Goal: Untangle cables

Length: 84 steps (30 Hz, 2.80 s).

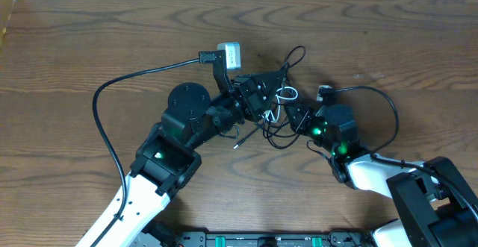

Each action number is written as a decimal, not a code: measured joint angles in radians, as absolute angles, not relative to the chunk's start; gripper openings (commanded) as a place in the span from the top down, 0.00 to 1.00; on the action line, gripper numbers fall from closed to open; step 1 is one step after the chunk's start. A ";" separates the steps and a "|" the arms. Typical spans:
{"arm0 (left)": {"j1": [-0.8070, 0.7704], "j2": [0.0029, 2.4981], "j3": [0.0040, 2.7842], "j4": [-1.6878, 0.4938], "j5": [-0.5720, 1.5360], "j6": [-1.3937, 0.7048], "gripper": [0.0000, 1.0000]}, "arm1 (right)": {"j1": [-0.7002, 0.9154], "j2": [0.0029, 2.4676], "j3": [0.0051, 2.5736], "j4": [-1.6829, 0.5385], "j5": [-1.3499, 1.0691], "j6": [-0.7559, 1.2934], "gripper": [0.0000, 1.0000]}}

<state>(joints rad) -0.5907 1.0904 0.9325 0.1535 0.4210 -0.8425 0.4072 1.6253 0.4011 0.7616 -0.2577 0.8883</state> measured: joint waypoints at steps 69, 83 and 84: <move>-0.274 0.750 0.938 -0.334 0.336 -0.452 0.05 | 0.075 1.488 0.784 0.835 -1.034 0.996 0.99; -0.269 0.755 0.941 -0.568 0.347 -0.414 0.05 | 0.262 1.487 1.003 0.857 -1.533 0.992 0.99; -0.269 0.768 0.941 -0.559 0.347 -0.410 0.05 | 0.263 1.488 1.003 0.857 -1.539 0.995 0.99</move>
